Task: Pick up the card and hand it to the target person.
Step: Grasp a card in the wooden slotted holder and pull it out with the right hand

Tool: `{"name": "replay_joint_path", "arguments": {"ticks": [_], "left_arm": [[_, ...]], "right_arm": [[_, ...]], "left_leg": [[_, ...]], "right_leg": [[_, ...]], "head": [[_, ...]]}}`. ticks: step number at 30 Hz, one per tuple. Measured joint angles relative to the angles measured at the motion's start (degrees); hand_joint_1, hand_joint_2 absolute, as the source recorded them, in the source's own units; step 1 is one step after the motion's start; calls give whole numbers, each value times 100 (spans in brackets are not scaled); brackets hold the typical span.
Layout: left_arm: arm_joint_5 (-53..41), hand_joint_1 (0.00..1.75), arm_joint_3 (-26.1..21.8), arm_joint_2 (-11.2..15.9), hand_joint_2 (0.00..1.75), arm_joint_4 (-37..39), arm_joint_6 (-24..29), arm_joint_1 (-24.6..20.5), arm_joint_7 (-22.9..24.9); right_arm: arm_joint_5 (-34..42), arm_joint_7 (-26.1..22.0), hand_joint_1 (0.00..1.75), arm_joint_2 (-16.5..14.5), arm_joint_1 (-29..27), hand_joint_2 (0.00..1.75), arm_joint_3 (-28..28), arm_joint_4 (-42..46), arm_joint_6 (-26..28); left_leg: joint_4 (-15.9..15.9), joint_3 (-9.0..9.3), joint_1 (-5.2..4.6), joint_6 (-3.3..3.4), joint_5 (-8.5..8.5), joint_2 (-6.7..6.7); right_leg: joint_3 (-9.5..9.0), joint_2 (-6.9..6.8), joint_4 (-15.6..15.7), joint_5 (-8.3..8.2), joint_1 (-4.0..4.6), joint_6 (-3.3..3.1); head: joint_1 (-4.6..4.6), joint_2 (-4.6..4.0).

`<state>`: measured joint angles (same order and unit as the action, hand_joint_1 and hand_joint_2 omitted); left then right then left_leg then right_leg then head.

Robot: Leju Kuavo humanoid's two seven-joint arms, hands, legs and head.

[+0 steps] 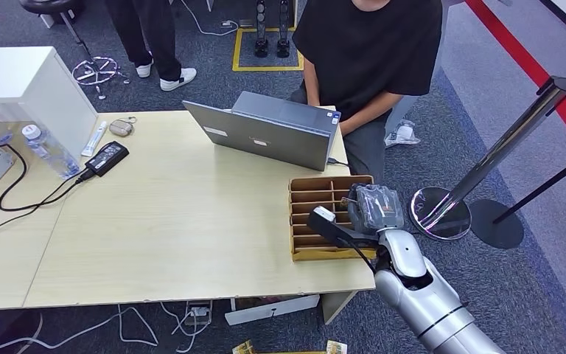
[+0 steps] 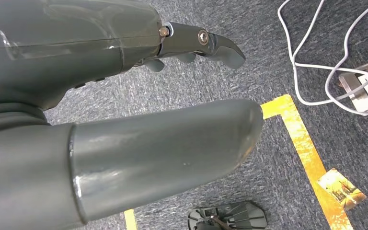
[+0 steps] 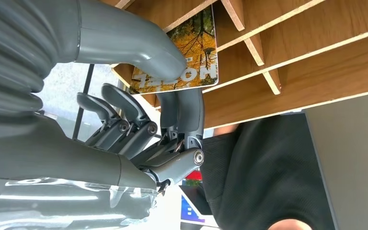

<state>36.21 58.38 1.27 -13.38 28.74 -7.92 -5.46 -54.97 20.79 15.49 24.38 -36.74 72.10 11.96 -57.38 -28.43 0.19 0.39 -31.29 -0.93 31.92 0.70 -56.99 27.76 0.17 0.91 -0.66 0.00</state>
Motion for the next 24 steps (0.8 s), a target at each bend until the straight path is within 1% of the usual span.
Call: {"name": "replay_joint_path", "arguments": {"ticks": [9,15,24], "left_arm": [[16,0,-1,0,0,0,0,8,-8],[45,0,-2,0,0,0,0,23,-31],[101,0,-2,0,0,0,0,51,-79]], "right_arm": [[122,89,174,68,48,175,13,241,-95],[202,198,167,166,96,175,102,689,-221],[271,342,161,311,226,175,238,1412,-354]], "left_leg": [[0,-1,0,1,1,0],[0,-1,0,1,1,0],[-1,0,-1,2,1,0]], "right_leg": [[1,0,0,0,0,0],[1,0,0,0,0,0],[1,0,0,0,0,0]], "head": [[0,1],[0,1],[0,1]]}}
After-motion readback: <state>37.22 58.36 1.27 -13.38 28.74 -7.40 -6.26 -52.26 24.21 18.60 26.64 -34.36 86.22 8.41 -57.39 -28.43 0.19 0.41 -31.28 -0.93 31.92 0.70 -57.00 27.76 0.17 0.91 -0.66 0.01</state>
